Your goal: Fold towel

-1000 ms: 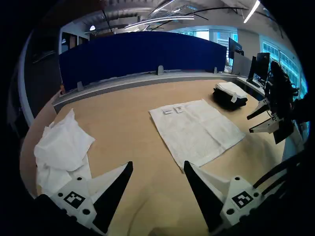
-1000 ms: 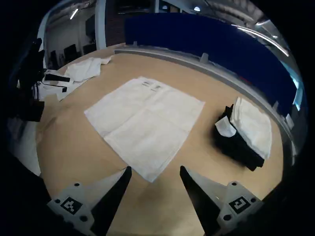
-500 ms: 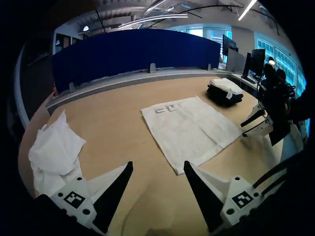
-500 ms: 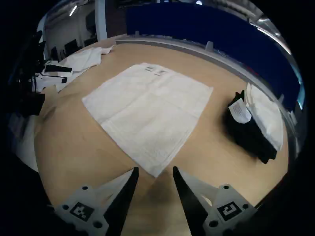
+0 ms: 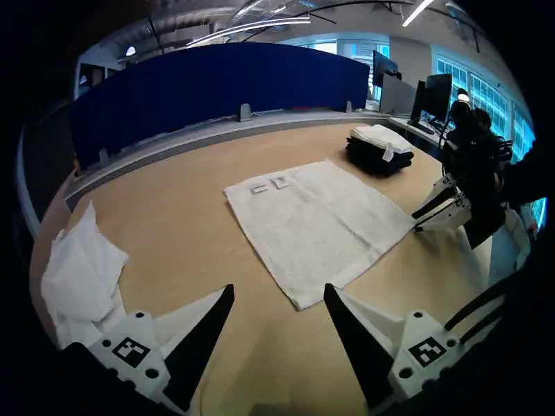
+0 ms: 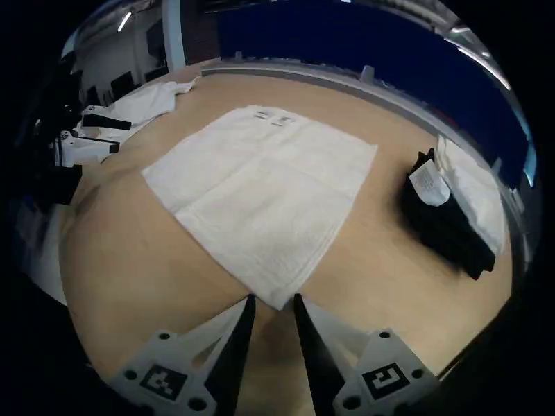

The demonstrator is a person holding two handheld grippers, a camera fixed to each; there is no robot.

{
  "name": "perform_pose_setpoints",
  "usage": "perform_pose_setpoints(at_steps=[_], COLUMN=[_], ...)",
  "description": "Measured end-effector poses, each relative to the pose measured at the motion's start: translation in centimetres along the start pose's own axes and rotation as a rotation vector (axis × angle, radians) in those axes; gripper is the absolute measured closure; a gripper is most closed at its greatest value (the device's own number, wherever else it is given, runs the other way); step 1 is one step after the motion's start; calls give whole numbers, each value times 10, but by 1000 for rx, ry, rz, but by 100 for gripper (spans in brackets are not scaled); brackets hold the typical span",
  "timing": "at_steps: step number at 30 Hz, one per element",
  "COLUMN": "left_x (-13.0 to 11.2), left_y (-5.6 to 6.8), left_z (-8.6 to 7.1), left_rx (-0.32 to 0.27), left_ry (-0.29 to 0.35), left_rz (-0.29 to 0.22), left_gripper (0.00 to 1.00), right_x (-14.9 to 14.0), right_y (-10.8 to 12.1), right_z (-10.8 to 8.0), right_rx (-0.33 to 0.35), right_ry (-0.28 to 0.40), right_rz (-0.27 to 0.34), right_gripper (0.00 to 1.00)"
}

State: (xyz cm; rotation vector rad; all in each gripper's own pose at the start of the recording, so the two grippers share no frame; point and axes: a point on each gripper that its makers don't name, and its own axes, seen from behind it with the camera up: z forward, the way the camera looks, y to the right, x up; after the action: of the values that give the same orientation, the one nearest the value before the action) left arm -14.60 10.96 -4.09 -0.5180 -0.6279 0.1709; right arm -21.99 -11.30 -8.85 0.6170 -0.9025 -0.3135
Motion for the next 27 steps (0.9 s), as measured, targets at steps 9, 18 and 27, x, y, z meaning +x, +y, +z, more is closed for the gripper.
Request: perform_pose_setpoints(at_steps=[9, 18, 27], left_x=[-6, -18, -24], left_y=[11, 25, 31], left_z=[9, 24, 40], left_rx=[-50, -103, -138], left_ry=[-37, -94, -141], left_rz=[34, 93, 114], left_gripper=[4, 7, 19], right_x=[1, 0, 1], right_y=[2, 0, 0], right_z=[1, 1, 1], right_rx=[-9, -3, -2], right_ry=[7, 7, 11], right_rz=[32, 46, 51], right_gripper=[81, 86, 86])
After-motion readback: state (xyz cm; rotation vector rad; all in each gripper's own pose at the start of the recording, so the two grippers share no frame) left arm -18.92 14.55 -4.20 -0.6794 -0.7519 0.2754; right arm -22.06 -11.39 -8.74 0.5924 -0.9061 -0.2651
